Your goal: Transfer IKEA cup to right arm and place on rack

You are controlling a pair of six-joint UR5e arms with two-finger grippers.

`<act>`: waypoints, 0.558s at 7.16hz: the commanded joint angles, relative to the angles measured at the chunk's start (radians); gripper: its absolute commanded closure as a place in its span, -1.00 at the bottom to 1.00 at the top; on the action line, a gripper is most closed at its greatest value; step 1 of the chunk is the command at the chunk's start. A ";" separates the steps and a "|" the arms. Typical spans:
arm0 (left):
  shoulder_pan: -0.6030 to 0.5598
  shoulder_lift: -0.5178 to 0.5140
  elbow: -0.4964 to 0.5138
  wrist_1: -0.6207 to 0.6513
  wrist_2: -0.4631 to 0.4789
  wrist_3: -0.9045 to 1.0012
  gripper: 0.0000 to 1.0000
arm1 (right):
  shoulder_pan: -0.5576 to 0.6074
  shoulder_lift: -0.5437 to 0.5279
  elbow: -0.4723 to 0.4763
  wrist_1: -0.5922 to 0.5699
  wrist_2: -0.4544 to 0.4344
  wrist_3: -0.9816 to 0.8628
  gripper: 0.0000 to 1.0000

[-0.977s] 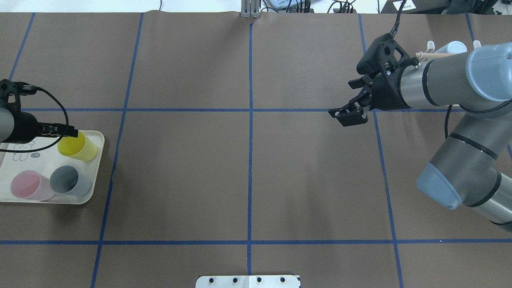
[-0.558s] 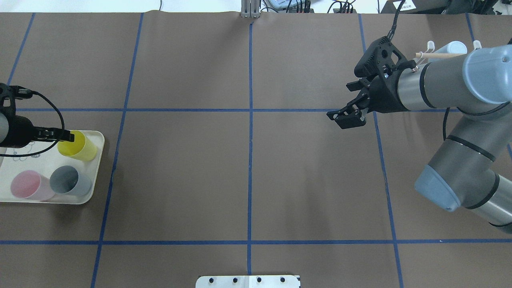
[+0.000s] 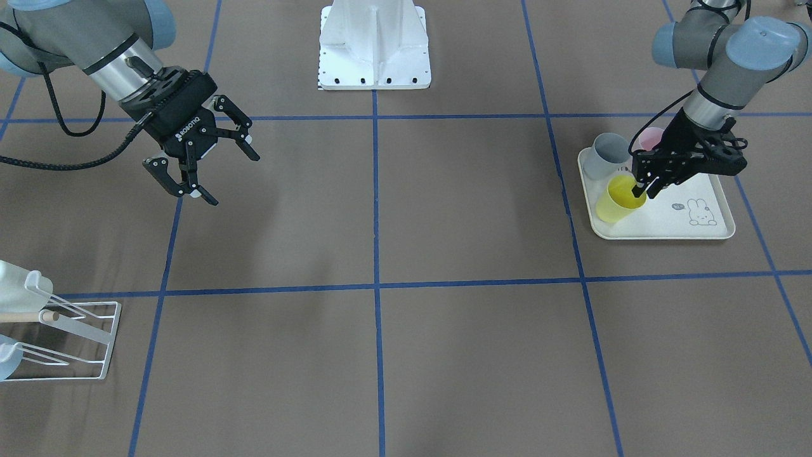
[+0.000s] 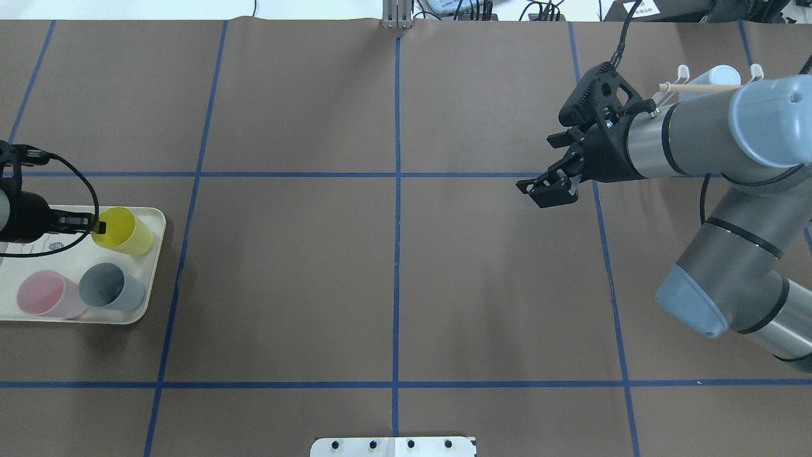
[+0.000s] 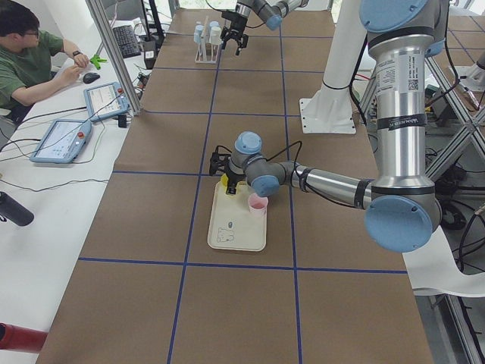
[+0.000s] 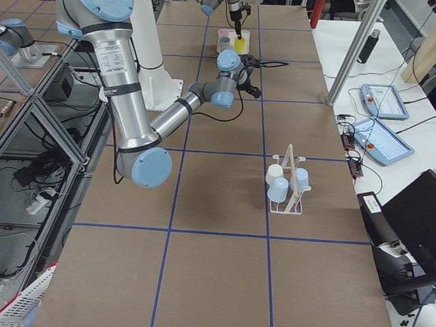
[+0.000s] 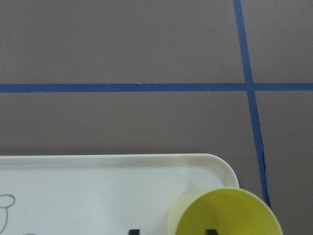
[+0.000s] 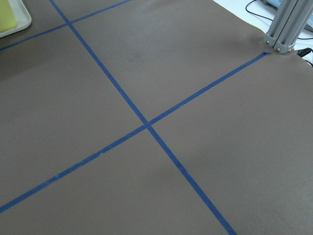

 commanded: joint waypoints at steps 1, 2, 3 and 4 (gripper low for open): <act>0.010 0.000 0.001 0.000 0.000 0.000 0.52 | -0.001 0.002 -0.003 0.001 -0.001 -0.001 -1.00; 0.010 0.000 0.001 0.000 0.000 0.000 0.87 | -0.001 0.002 -0.003 0.001 -0.001 -0.001 -1.00; 0.010 0.000 -0.001 0.000 0.000 0.000 1.00 | -0.001 0.002 -0.003 0.003 -0.002 -0.001 -1.00; 0.007 -0.001 -0.004 0.000 -0.001 0.002 1.00 | -0.002 0.002 -0.004 0.004 -0.007 -0.003 -1.00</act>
